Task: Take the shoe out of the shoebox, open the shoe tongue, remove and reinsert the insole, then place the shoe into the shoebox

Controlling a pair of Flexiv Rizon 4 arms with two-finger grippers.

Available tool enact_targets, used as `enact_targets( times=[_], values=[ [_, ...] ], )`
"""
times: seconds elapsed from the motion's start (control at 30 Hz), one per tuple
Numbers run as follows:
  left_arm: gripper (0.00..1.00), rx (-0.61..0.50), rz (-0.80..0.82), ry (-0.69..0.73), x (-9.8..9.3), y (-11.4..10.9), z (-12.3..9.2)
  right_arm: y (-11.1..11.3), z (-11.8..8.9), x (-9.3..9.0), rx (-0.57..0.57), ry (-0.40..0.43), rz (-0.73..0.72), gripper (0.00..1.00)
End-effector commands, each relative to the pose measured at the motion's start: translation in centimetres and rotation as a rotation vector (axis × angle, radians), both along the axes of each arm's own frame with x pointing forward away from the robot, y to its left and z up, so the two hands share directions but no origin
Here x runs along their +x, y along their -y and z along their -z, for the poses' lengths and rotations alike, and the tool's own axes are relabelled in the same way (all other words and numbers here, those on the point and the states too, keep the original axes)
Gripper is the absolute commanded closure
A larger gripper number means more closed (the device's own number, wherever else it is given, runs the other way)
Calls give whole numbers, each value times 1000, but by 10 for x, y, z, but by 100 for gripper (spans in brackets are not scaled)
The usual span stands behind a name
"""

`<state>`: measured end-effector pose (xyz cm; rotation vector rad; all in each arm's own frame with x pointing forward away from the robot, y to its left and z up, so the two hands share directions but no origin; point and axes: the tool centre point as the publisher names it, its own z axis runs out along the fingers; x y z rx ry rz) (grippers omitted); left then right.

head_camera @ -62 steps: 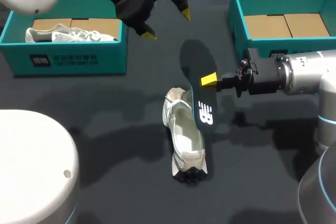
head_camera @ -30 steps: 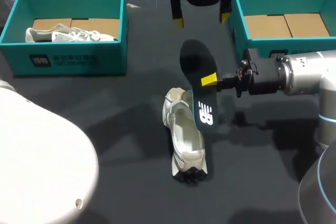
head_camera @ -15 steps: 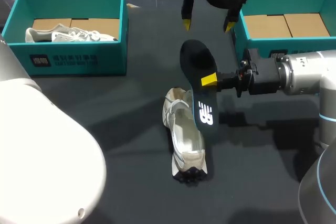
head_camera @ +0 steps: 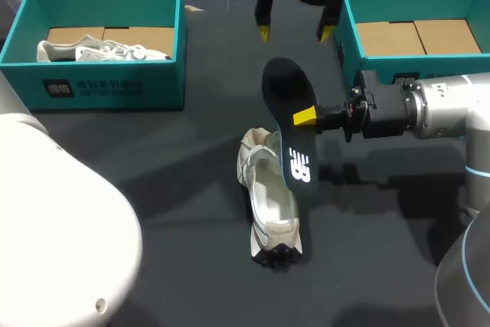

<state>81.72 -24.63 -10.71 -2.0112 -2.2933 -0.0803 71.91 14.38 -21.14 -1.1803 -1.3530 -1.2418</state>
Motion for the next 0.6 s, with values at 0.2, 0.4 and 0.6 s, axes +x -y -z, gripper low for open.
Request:
enact_targets(
  times=[0.2,0.4,0.6],
  values=[
    [0,-534,-59,3,-12,-48,6,-1,0,-1,-2,0,2,100],
    [0,-647,-56,-9,-14,-51,5,-1,0,-1,-2,0,2,100],
    [0,-769,-47,20,-25,-51,4,-1,0,-1,-2,0,2,100]
  ],
)
